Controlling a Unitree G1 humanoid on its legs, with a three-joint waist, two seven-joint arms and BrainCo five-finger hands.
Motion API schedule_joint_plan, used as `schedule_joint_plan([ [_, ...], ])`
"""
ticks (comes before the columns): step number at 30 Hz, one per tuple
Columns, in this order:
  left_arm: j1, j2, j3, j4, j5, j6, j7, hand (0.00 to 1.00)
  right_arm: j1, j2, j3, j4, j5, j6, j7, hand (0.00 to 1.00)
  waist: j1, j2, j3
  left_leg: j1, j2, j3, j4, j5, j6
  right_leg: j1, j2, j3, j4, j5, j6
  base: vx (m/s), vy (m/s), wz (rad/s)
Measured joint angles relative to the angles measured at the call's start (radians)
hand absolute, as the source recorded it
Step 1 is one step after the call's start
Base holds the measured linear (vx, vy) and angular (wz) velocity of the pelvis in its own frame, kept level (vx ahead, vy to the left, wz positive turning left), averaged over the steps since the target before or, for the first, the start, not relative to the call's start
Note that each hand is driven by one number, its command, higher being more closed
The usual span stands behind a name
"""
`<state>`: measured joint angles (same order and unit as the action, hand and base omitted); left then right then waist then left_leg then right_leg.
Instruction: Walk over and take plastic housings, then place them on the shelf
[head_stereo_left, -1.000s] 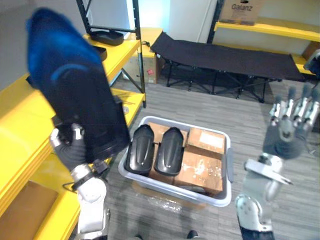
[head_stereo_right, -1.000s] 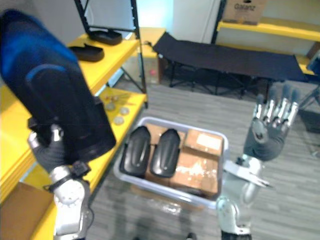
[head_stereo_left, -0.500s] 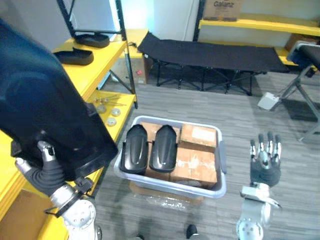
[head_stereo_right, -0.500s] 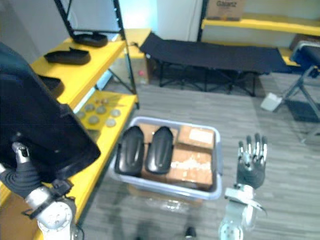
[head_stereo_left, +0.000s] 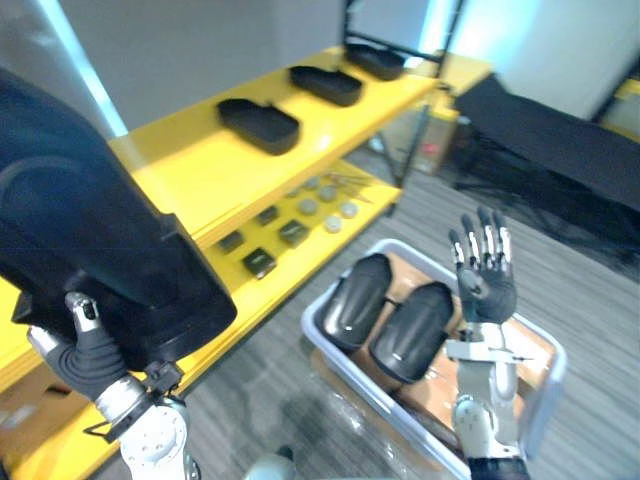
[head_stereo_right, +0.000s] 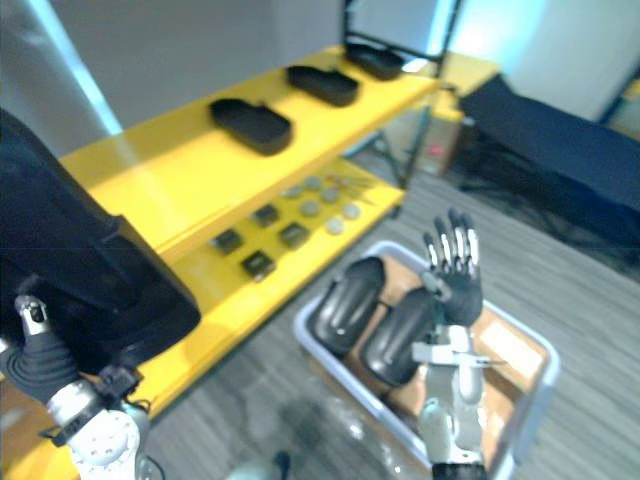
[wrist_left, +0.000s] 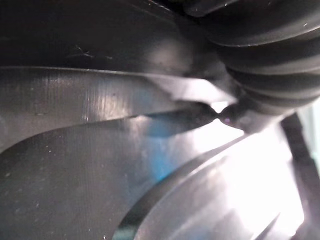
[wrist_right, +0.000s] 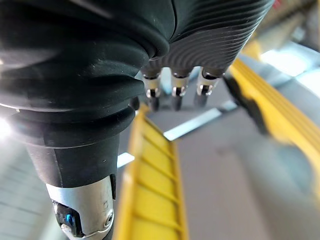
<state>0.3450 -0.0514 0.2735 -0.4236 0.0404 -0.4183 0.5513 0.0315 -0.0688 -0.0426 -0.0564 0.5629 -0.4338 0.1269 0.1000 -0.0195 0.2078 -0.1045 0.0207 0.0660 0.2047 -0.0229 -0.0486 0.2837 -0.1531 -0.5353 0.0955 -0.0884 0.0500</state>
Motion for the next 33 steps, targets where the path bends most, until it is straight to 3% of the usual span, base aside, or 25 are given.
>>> schedule_joint_plan([
  [1, 0.018, -0.002, 0.003, 0.01, -0.013, -0.009, -0.009, 1.0, 0.002, -0.005, -0.001, 0.001, -0.002, 0.001, -0.009, 0.0, 0.003, 0.007, 0.006, -0.003, -0.001, 0.035, 0.002, 0.025, 0.025, -0.003, -0.001, -0.013, 0.036, -0.014, -0.01, -0.11, 0.071, 1.44],
  [2, 0.038, -0.006, 0.006, 0.029, -0.037, -0.018, -0.022, 1.0, 0.001, -0.016, -0.003, 0.001, -0.013, 0.001, -0.019, 0.0, 0.003, 0.017, 0.019, -0.003, -0.007, 0.024, 0.003, 0.054, 0.026, -0.024, -0.006, -0.02, 0.113, -0.06, -0.032, -0.18, 0.006, 1.11],
  [3, 0.058, -0.007, 0.006, 0.043, -0.053, -0.028, -0.029, 1.0, -0.001, -0.027, -0.007, 0.0, -0.027, 0.001, -0.019, 0.0, 0.001, 0.02, 0.021, -0.003, -0.022, -0.01, -0.028, 0.085, 0.004, -0.058, 0.009, 0.012, 0.127, -0.094, -0.055, -0.23, -0.067, 1.36],
  [4, 0.064, -0.007, 0.012, 0.05, -0.072, -0.04, -0.046, 1.0, 0.006, -0.029, -0.018, -0.005, -0.029, -0.001, -0.016, 0.0, -0.01, -0.023, 0.006, -0.004, -0.052, -0.019, -0.099, 0.107, 0.0, -0.08, -0.024, 0.001, 0.107, -0.118, -0.056, -0.2, -0.068, 1.14],
  [5, 0.063, -0.011, 0.009, 0.052, -0.075, -0.054, -0.053, 1.0, -0.001, -0.028, -0.027, -0.007, -0.029, -0.003, -0.017, 0.0, -0.005, -0.013, 0.005, -0.017, -0.031, 0.031, -0.056, 0.068, 0.037, -0.084, -0.026, 0.006, 0.101, -0.127, -0.024, -0.08, -0.072, 0.8],
  [6, 0.066, -0.025, 0.008, 0.067, -0.08, -0.078, -0.065, 1.0, -0.017, -0.039, -0.043, -0.007, -0.029, -0.004, -0.022, 0.0, -0.005, 0.009, 0.018, -0.04, 0.032, 0.11, 0.048, -0.017, 0.048, -0.088, -0.022, -0.019, 0.106, -0.132, -0.004, -0.02, 0.014, 0.36],
  [8, 0.067, -0.037, 0.0, 0.075, -0.079, -0.083, -0.096, 1.0, 0.007, -0.042, -0.048, -0.01, -0.026, -0.005, -0.035, 0.0, -0.028, 0.012, 0.03, -0.032, 0.084, 0.166, 0.128, -0.06, 0.047, -0.086, -0.045, -0.042, 0.115, -0.123, 0.009, -0.05, 0.071, 0.4],
  [10, 0.068, -0.036, -0.022, 0.073, -0.077, -0.107, -0.119, 1.0, 0.038, -0.043, -0.06, -0.023, -0.025, -0.006, -0.048, 0.0, -0.051, 0.036, 0.014, 0.004, 0.116, 0.159, 0.122, -0.075, 0.011, -0.089, -0.063, -0.061, 0.106, -0.107, 0.036, -0.04, 0.171, 0.35],
  [11, 0.064, -0.036, -0.028, 0.069, -0.076, -0.117, -0.144, 1.0, 0.049, -0.042, -0.076, -0.026, -0.025, -0.012, -0.06, 0.0, -0.064, 0.065, -0.002, 0.034, 0.12, 0.158, 0.059, -0.096, -0.03, -0.088, -0.068, -0.065, 0.094, -0.09, 0.063, 0.0, 0.333, 0.21],
  [13, 0.043, -0.015, -0.044, 0.063, -0.071, -0.117, -0.18, 1.0, 0.075, -0.011, -0.101, -0.023, -0.027, -0.019, -0.066, 0.0, -0.065, 0.067, -0.006, 0.057, 0.068, 0.159, -0.005, -0.08, -0.028, -0.077, -0.098, -0.065, 0.073, -0.048, 0.081, 0.02, 0.342, 0.19],
  [16, 0.007, 0.047, -0.089, 0.056, -0.063, -0.1, -0.222, 1.0, 0.125, 0.032, -0.106, -0.068, -0.042, -0.02, -0.063, 0.0, -0.091, 0.019, -0.027, 0.069, -0.022, 0.099, -0.107, -0.032, 0.02, -0.088, -0.147, -0.009, 0.084, -0.026, 0.06, 0.02, 0.214, 0.65],
  [18, -0.03, 0.076, -0.112, 0.063, -0.063, -0.077, -0.219, 1.0, 0.126, 0.031, -0.125, -0.097, -0.069, -0.02, -0.059, 0.0, -0.114, 0.016, -0.029, 0.066, -0.051, 0.021, -0.176, 0.023, 0.039, -0.117, -0.149, 0.078, 0.133, -0.043, 0.029, 0.03, 0.149, 1.22],
  [22, -0.039, 0.077, -0.118, 0.095, -0.078, -0.05, -0.162, 1.0, 0.107, 0.029, -0.123, -0.1, -0.068, -0.009, -0.036, 0.0, -0.103, 0.019, -0.027, 0.033, -0.069, -0.086, -0.193, 0.065, 0.037, -0.116, -0.113, 0.093, 0.13, -0.076, -0.004, 0.03, -0.056, 0.89],
  [25, -0.006, 0.055, -0.116, 0.096, -0.081, -0.037, -0.143, 1.0, 0.098, 0.027, -0.124, -0.092, -0.068, 0.009, -0.054, 0.0, -0.086, 0.02, -0.017, 0.018, -0.073, -0.134, -0.198, 0.091, 0.02, -0.085, -0.098, 0.037, 0.146, -0.094, 0.037, 0.04, -0.161, 0.76],
  [29, -0.002, 0.042, -0.117, 0.095, -0.055, -0.047, -0.146, 1.0, 0.101, 0.018, -0.125, -0.082, -0.069, -0.001, -0.11, 0.0, -0.085, 0.03, 0.007, 0.038, -0.066, -0.138, -0.204, 0.103, 0.016, -0.052, -0.085, 0.014, 0.205, -0.095, 0.037, 0.03, -0.054, 0.59],
  [31, -0.035, 0.043, -0.112, 0.094, -0.014, -0.074, -0.149, 1.0, 0.101, 0.017, -0.148, -0.056, -0.074, -0.025, -0.154, 0.0, -0.088, 0.036, 0.025, 0.053, -0.073, -0.128, -0.195, 0.098, 0.024, -0.065, -0.12, 0.018, 0.324, -0.095, 0.037, 0.03, 0.013, 0.4],
  [33, -0.074, 0.048, -0.085, 0.092, 0.009, -0.078, -0.172, 1.0, 0.102, 0.028, -0.164, -0.034, -0.121, -0.03, -0.173, 0.0, -0.087, 0.018, 0.041, 0.07, -0.099, -0.12, -0.177, 0.081, 0.046, -0.124, -0.182, 0.049, 0.502, -0.084, 0.022, 0.03, 0.068, 0.1],
])
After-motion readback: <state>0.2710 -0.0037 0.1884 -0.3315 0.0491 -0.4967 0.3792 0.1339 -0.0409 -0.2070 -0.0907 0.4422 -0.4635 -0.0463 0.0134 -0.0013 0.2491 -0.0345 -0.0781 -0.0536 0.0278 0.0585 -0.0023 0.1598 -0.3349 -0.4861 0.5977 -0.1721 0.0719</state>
